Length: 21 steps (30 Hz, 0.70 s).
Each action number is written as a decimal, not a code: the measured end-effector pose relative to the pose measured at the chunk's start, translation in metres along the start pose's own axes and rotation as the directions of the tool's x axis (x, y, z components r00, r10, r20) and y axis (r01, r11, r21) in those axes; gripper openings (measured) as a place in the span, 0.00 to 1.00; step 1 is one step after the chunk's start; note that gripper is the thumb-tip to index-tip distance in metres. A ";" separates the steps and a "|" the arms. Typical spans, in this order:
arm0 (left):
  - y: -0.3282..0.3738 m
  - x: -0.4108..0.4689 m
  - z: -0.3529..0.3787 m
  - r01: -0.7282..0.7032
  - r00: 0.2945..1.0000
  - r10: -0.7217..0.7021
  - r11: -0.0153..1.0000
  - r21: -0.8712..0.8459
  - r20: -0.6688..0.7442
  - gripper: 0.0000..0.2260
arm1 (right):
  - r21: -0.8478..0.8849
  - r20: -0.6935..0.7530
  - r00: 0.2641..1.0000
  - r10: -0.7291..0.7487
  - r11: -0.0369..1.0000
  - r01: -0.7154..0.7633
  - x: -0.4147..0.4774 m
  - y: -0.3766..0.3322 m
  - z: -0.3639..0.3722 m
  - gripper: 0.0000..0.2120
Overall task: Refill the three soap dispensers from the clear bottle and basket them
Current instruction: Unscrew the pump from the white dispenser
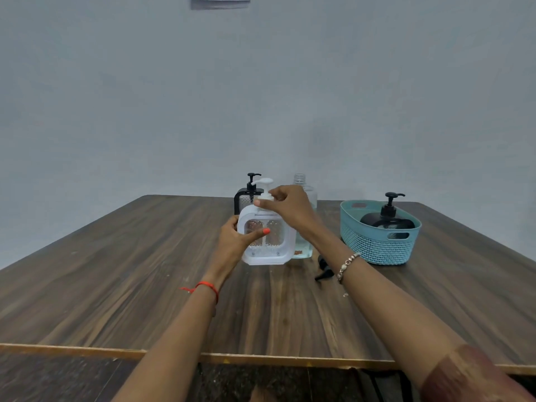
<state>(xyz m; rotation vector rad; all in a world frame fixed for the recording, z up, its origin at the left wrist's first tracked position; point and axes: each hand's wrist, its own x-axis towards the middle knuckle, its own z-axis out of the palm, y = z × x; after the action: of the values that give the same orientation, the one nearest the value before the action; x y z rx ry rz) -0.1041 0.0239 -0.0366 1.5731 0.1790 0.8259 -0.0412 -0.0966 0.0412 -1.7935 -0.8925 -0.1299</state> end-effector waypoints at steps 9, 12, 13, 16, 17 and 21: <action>0.002 0.001 0.000 0.008 1.000 -0.009 1.000 -0.026 -0.022 0.19 | 0.086 0.054 0.998 0.013 0.996 -0.018 -0.001 -0.002 -0.006 0.19; 0.002 0.000 0.001 0.006 1.000 -0.007 0.999 -0.033 -0.022 0.20 | -0.012 0.003 1.000 0.006 1.000 -0.006 -0.003 -0.001 -0.002 0.19; 0.002 0.000 0.001 0.007 1.000 -0.008 1.000 -0.028 -0.021 0.19 | -0.026 0.003 1.000 0.003 1.000 -0.003 -0.002 -0.001 -0.002 0.19; 0.004 -0.002 0.002 -0.002 1.000 0.001 1.000 -0.030 -0.026 0.17 | 0.022 0.057 0.998 0.004 1.000 -0.005 0.000 -0.004 -0.005 0.19; 0.005 -0.002 0.002 -0.003 1.000 0.002 0.999 -0.034 -0.028 0.16 | 0.057 0.070 0.997 0.013 0.998 -0.017 0.000 -0.005 -0.006 0.18; 0.007 -0.002 0.001 0.006 1.000 -0.008 0.999 -0.051 -0.027 0.16 | 0.113 0.104 0.994 0.031 0.993 -0.043 0.000 -0.006 -0.007 0.17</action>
<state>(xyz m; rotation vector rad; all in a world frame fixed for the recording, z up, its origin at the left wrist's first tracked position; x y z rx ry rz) -0.1070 0.0208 -0.0309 1.5137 0.1819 0.8404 -0.0428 -0.1018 0.0487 -1.7204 -0.9197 0.0368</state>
